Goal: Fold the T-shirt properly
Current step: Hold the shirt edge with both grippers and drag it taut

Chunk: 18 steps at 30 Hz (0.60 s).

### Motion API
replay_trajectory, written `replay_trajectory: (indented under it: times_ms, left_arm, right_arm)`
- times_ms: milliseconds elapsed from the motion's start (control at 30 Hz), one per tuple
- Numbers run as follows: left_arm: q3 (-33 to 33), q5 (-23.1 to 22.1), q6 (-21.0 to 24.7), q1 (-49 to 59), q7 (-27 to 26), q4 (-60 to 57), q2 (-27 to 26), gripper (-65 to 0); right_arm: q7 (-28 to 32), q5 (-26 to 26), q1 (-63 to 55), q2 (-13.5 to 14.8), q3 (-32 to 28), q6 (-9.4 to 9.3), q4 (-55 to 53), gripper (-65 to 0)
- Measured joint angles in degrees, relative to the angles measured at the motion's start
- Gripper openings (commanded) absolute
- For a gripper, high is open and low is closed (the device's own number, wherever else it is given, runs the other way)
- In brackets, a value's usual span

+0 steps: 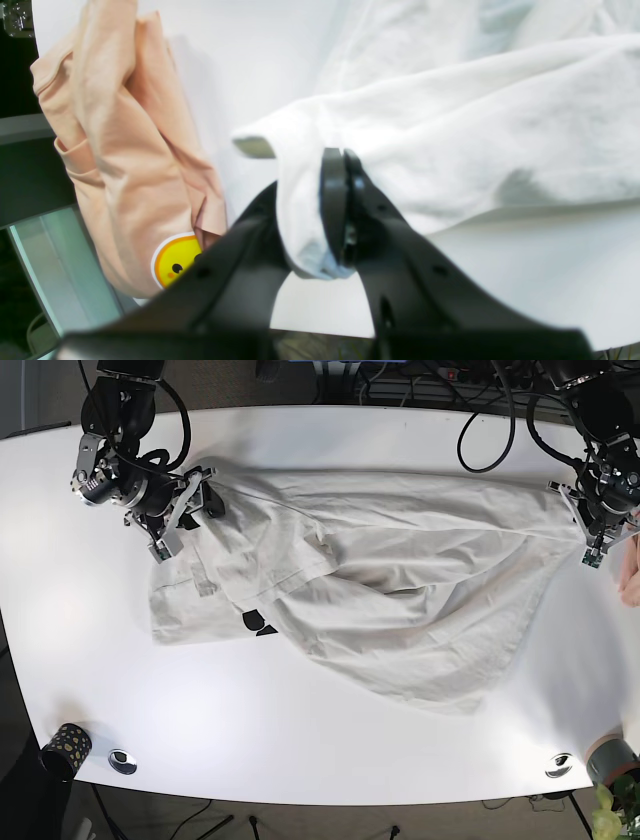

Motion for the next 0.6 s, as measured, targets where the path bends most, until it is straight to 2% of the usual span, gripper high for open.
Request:
replay_trajectory:
  times_ms: [67,133,333,467,600]
  left_arm:
    - [0.0,0.0,0.0,-0.3,0.0,0.0,0.0,-65.0]
    - [0.0,0.2,0.0,-0.9,0.1,-0.1,0.0,-65.0]
    - [0.0,0.2,0.0,-1.5,0.0,-0.1,0.0,-65.0]
    - [0.0,0.2,0.0,-1.5,0.0,-0.1,0.0,-65.0]
    - [0.5,0.3,0.0,-1.8,0.1,-0.1,-0.1,-65.0]
  right_arm:
    - [0.1,-0.2,-1.1,-0.1,0.0,0.00,0.9,-60.6]
    - [-0.2,-0.3,-2.7,-0.1,0.0,0.04,3.0,-64.8]
    - [-0.2,0.0,-5.6,-0.5,-0.3,0.02,10.4,-65.0]
    - [-0.4,0.0,-6.3,-1.7,0.0,0.02,11.4,-65.0]
    - [-0.3,0.0,-6.0,-1.8,1.3,0.04,11.3,-65.0]
